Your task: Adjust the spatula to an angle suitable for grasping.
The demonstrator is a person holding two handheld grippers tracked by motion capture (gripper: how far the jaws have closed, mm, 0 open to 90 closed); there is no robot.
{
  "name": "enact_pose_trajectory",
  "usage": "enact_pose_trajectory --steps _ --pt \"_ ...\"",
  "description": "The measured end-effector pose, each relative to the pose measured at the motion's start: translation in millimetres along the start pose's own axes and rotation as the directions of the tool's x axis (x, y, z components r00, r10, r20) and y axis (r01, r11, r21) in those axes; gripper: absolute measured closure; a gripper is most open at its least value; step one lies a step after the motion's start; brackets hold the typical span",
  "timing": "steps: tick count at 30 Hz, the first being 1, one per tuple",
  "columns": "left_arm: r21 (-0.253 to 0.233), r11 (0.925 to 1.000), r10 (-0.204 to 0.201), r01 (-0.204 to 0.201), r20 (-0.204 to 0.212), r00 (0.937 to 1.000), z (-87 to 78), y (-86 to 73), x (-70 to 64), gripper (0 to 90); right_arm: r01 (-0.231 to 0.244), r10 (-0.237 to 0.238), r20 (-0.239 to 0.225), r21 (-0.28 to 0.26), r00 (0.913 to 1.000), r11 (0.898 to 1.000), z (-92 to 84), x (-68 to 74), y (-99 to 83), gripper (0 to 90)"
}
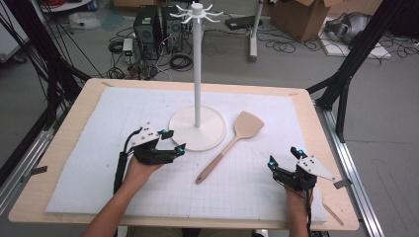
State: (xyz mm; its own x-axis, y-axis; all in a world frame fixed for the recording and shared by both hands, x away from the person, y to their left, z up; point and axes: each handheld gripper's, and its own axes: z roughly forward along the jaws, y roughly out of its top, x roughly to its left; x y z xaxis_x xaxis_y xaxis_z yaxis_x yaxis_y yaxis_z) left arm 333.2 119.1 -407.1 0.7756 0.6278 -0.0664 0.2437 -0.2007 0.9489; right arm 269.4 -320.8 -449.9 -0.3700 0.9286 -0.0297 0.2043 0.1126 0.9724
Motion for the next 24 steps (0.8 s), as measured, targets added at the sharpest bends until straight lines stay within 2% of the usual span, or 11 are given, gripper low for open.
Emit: enact_pose_trajectory --steps 3,4,5,10,11,12,16,17,18,22,24 --pt "0.033 0.9994 0.005 -0.006 0.045 0.999 22.9 4.3 -8.0 32.4 -0.001 0.001 0.005 0.0 1.0 1.0 0.0 -0.2 -0.1 15.0" --pt "0.033 0.9994 0.005 -0.006 0.045 0.999 22.9 4.3 -8.0 32.4 -0.001 0.001 0.005 0.0 1.0 1.0 0.0 -0.2 -0.1 15.0" --pt "0.041 0.9991 0.007 -0.009 0.056 0.9984 33.4 5.5 -12.9 32.4 0.001 -0.001 0.004 -0.006 1.0 1.0 0.2 -1.0 -0.1 14.9" --pt "0.088 0.9961 0.0 -0.007 0.087 0.9962 58.2 8.6 -23.5 34.7 -0.004 0.004 0.005 0.004 1.0 1.0 0.1 0.1 0.0 14.9" --pt "0.088 0.9961 0.0 -0.007 0.087 0.9962 58.2 8.6 -23.5 34.8 0.002 -0.002 0.006 0.002 1.0 1.0 0.5 -0.1 0.1 15.0" --pt "0.118 0.9928 0.004 -0.015 0.096 0.9954 69.4 9.5 -28.6 35.4 0.005 -0.005 0.008 0.005 1.0 1.0 0.7 0.1 0.2 15.0" --pt "0.185 0.9823 0.012 -0.03 0.099 0.995 90.6 10.1 -37.1 38.7 0.008 -0.008 0.01 0.004 0.9999 1.0 0.8 0.3 0.2 15.0" --pt "0.185 0.9823 0.012 -0.03 0.099 0.995 90.6 10.1 -37.1 38.9 0.008 -0.008 0.01 0.004 0.9999 1.0 0.8 0.3 0.2 14.9" --pt "0.21 0.9773 0.005 -0.025 0.093 0.9957 99.1 9.4 -38.7 40.0 0.007 -0.007 0.011 0.004 0.9999 1.0 0.8 0.4 0.2 14.9" --pt "0.227 0.9737 -0.006 -0.017 0.102 0.9948 108.7 9.2 -42.8 42.2 0.007 -0.008 0.006 0.009 1.0 1.0 0.7 0.9 0.2 14.9" --pt "0.268 0.9629 0.006 -0.034 0.103 0.9947 117.5 8.0 -46.5 43.2 0.004 -0.004 0.006 0.009 1.0 1.0 0.6 1.0 0.3 14.9"
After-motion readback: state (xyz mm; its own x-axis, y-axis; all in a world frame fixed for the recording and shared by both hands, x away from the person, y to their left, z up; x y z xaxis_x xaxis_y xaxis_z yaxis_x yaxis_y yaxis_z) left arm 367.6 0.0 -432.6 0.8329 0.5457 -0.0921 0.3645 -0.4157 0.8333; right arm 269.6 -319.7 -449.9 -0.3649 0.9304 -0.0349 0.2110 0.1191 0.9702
